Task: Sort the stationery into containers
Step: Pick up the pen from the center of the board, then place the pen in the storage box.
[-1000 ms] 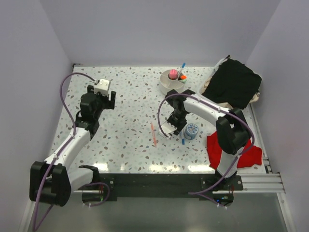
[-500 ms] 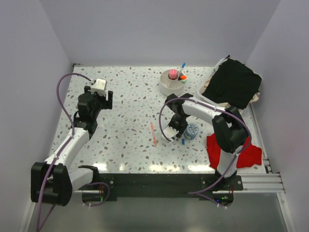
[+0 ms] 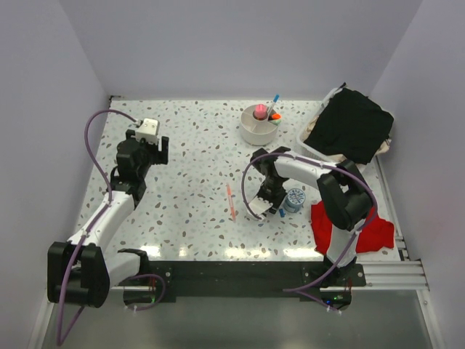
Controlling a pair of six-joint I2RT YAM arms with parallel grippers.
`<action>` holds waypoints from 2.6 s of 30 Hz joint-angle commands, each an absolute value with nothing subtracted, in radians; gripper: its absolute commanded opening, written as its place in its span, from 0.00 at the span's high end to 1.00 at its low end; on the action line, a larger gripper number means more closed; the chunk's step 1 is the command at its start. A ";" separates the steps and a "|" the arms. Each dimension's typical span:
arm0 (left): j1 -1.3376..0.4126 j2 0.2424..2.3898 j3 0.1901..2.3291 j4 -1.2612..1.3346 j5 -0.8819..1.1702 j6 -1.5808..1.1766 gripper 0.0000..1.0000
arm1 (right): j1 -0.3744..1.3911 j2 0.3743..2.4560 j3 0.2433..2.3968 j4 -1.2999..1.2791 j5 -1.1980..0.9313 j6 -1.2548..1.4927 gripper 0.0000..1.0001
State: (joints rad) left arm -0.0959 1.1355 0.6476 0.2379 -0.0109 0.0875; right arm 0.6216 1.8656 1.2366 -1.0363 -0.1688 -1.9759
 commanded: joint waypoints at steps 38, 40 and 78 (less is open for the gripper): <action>-0.081 1.404 0.954 0.193 0.144 0.026 0.23 | 0.180 2.017 1.950 0.208 -0.540 0.308 1.00; -0.083 1.426 0.979 0.184 0.146 0.044 0.23 | 0.164 2.013 1.902 0.250 -0.517 0.313 1.00; -0.163 1.600 1.144 0.133 0.091 0.127 0.23 | 0.155 2.056 1.658 0.449 -0.353 0.080 1.00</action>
